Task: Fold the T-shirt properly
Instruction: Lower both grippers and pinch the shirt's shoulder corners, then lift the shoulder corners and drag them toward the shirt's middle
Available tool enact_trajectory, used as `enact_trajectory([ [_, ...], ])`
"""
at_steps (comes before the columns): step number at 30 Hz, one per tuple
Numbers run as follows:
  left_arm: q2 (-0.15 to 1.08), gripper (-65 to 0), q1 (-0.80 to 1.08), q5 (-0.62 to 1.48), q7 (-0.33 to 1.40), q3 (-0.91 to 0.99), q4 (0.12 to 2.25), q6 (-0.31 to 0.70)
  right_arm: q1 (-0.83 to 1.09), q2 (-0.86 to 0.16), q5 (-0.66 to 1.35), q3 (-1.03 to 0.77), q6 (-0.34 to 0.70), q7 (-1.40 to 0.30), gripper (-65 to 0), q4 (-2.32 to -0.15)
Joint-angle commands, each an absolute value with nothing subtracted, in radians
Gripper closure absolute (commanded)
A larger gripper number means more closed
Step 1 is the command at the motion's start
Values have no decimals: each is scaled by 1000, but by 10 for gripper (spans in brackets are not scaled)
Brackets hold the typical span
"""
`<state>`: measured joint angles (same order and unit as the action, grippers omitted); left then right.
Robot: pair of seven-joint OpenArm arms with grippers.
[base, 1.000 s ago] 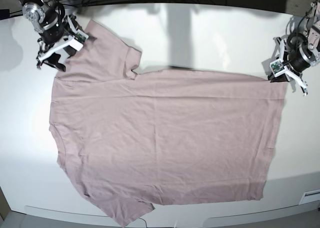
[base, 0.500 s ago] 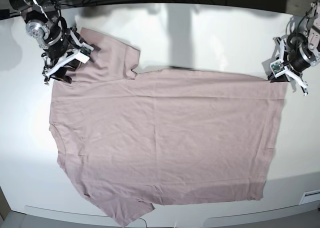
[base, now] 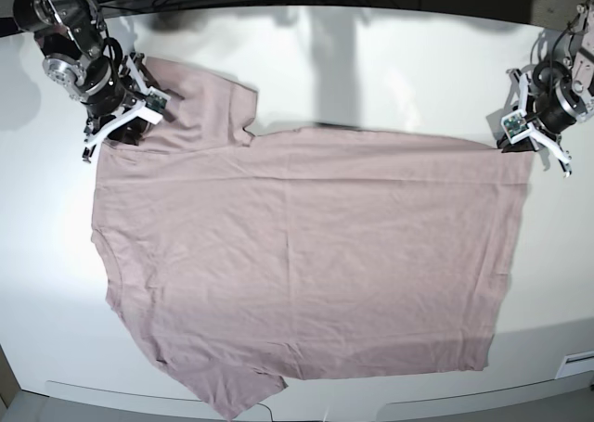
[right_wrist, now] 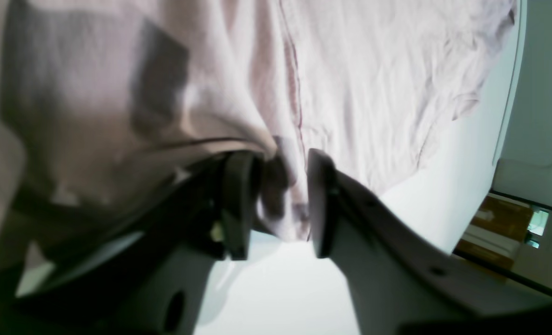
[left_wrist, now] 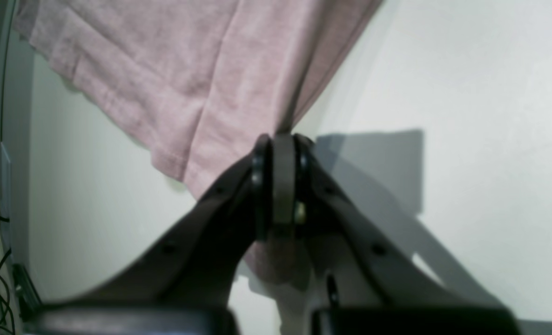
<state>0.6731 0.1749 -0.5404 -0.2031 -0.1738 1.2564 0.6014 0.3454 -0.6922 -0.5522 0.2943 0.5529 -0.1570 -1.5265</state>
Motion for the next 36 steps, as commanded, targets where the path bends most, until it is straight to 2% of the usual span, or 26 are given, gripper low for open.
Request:
enact_trajectory([
  [1,679,0,202,-593,-120,-185,1238,698,368,-687,-519,317,698,-234,-158,-1463],
  [4,679,0,202,-593,-120,-185,1238,698,364,-687,-521,317,698,-251,-96,-1444],
  [7,679,0,202,-580,-120,-185,1238,698,360,-688,-520,316,698,-250,0,-1445],
  [11,682,0,202,-433,-89,-185,1238,697,364,-699,-482,316,698,-249,0,-1449],
  [16,731,0,239,-195,-48,-184,1254,697,415,-740,-215,292,698,-251,0,-1512],
  [21,808,0,339,-8,-23,-184,1337,691,567,-739,-161,133,698,-226,0,-1657],
  [25,815,0,419,44,32,-158,1412,628,701,-714,-104,-20,695,-214,0,-1765],
  [31,815,0,572,100,46,-2,1558,617,845,-652,-44,-220,695,-155,0,-1855],
  [36,803,0,685,168,108,181,1699,617,881,-646,-15,-302,688,-135,0,-1894],
])
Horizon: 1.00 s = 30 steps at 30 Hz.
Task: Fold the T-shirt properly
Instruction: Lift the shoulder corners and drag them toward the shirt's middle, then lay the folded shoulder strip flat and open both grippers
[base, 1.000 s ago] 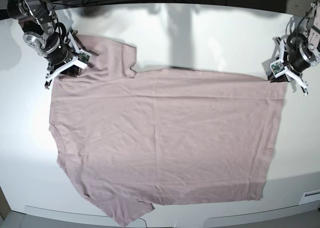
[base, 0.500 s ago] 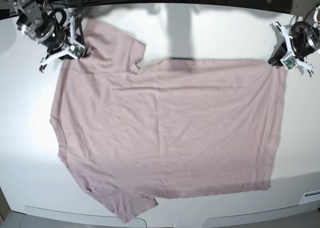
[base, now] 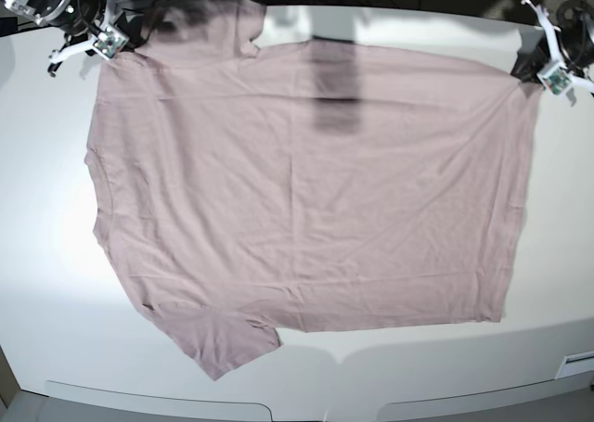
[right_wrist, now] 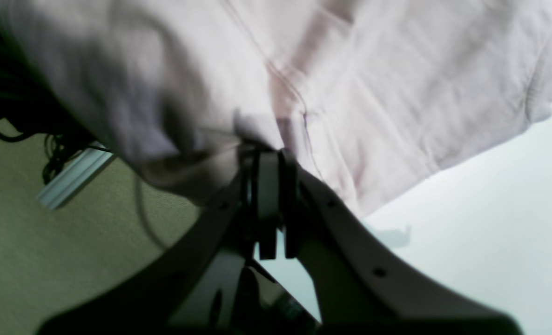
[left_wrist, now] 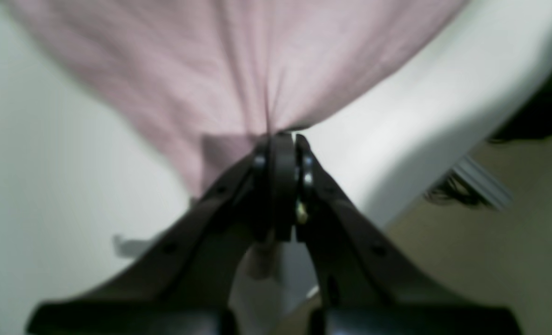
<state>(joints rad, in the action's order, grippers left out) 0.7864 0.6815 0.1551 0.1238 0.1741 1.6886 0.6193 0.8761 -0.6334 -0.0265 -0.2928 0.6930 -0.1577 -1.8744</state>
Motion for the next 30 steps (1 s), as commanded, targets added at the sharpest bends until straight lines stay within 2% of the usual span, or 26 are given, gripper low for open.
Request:
enact_trajectory([
  [1,793,0,697,169,109,216,1721,618,881,-646,7,-311,672,-135,0,-1900],
  [6,715,0,680,170,105,353,1778,617,832,-646,38,-321,566,-148,0,-1921],
  [14,662,0,543,159,104,366,1755,617,652,-645,94,-310,538,-166,0,-1886],
  [20,620,0,402,157,74,364,1622,618,481,-645,93,-196,537,-165,0,-1742],
  [30,612,0,191,-22,-1,179,1391,618,176,-628,87,-35,542,-178,0,-1456],
])
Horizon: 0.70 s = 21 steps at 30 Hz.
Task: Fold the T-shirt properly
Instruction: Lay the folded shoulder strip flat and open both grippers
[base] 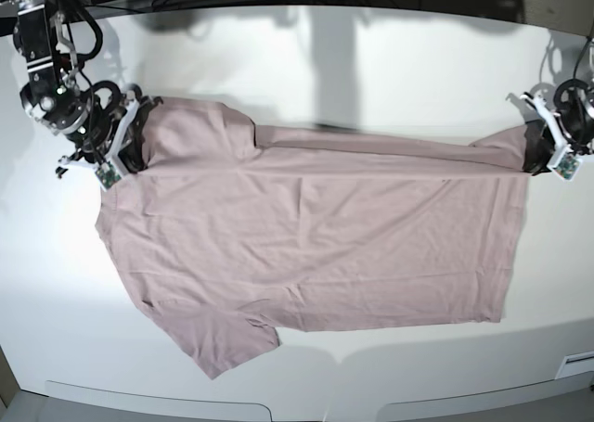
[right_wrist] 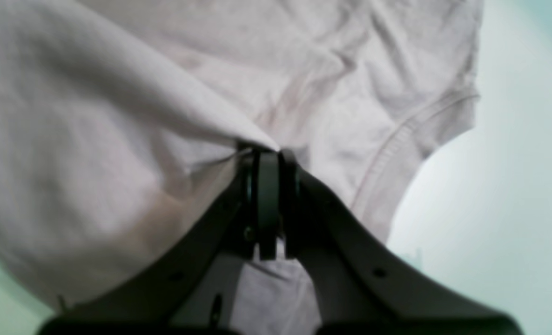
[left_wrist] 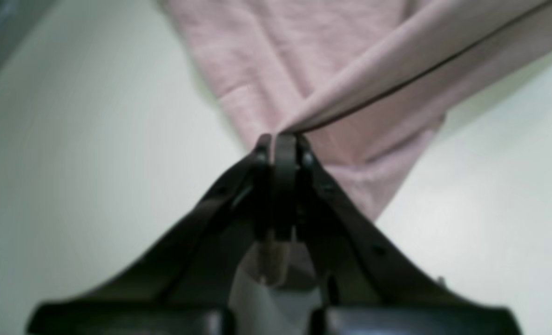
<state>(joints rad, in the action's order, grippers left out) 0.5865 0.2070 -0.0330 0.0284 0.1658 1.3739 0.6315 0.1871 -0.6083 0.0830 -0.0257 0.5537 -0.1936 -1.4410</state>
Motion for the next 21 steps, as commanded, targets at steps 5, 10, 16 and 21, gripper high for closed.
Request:
enact_trajectory([
  [5,612,0,74,-27,0,124,1300,618,76,-588,85,-35,554,-187,0,-1394],
  [10,610,0,2,-27,-1,107,1231,618,-15,-550,45,-32,596,-192,0,-1334],
  [16,589,0,-41,-116,-43,106,1165,618,-128,-524,44,-32,616,-192,0,-1220],
  [21,578,0,-79,-169,-106,102,1100,618,-213,-493,4,-31,633,-193,0,-1134],
])
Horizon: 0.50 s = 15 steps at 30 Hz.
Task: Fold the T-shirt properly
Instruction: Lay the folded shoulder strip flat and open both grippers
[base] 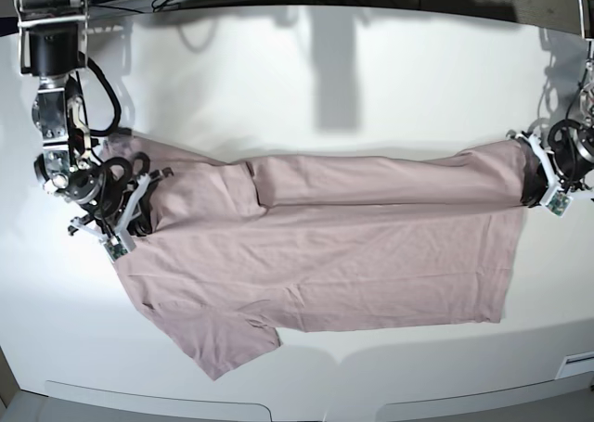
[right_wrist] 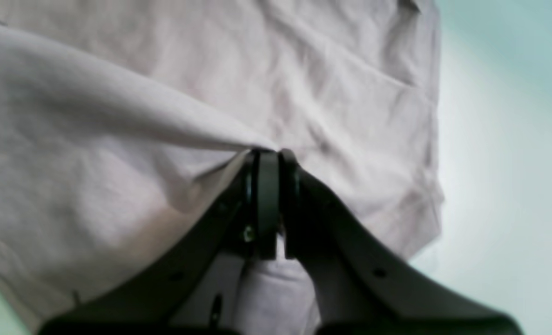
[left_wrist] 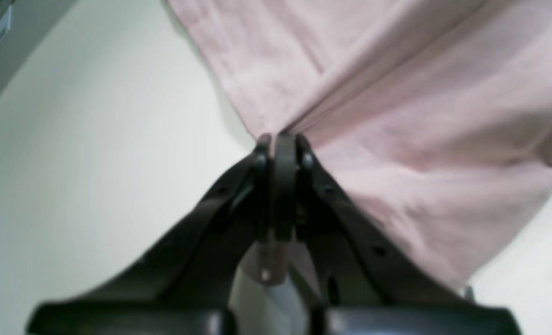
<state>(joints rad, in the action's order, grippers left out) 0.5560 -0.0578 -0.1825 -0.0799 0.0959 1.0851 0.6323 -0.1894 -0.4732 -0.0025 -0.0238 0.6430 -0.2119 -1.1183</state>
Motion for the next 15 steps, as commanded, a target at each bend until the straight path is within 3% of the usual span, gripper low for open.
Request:
enact_trajectory([
  [1,574,0,-89,-169,-105,102,1090,618,-220,-489,-4,-31,636,-195,0,-1121],
  [9,575,0,-122,-168,-98,102,1069,618,-235,-482,-36,-31,658,-210,0,-1092],
  [10,577,-32,-121,-168,-98,102,1069,618,-235,-485,-35,-31,658,-215,-12,-1092],
  [13,588,-243,-119,-168,-89,103,1069,618,-235,-503,-35,-31,658,-220,-218,-1092],
  [15,604,-293,-119,-155,-41,103,1069,617,-236,-527,-29,-31,658,-227,-270,-1092],
])
